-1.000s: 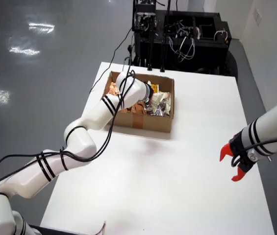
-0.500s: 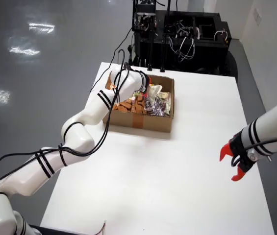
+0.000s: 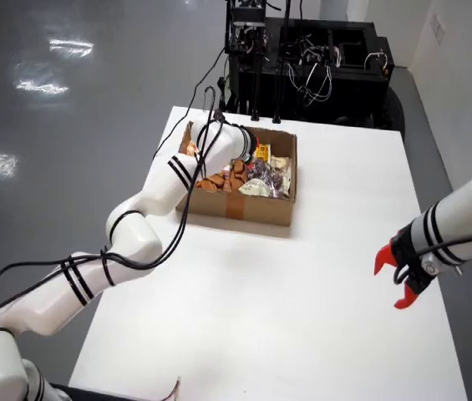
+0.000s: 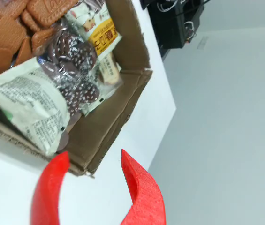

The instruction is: Grasp a snack and put it in the bin.

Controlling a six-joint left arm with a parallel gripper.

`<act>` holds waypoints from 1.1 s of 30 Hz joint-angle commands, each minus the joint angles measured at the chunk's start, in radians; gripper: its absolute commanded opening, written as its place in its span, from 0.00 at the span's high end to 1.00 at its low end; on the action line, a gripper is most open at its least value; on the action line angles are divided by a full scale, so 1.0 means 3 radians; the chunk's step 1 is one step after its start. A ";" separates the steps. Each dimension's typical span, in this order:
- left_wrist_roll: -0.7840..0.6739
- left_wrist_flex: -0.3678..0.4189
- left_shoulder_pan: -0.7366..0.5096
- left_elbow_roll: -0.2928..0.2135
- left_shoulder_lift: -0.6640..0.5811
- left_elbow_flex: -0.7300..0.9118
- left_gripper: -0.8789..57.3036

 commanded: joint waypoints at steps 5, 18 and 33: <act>0.0140 0.0266 -0.0255 0.0002 0.0009 -0.0045 0.74; 0.0325 0.0602 -0.0877 -0.0103 0.0029 0.0039 0.97; 0.0140 0.0971 -0.1423 -0.0273 -0.0004 0.0200 0.99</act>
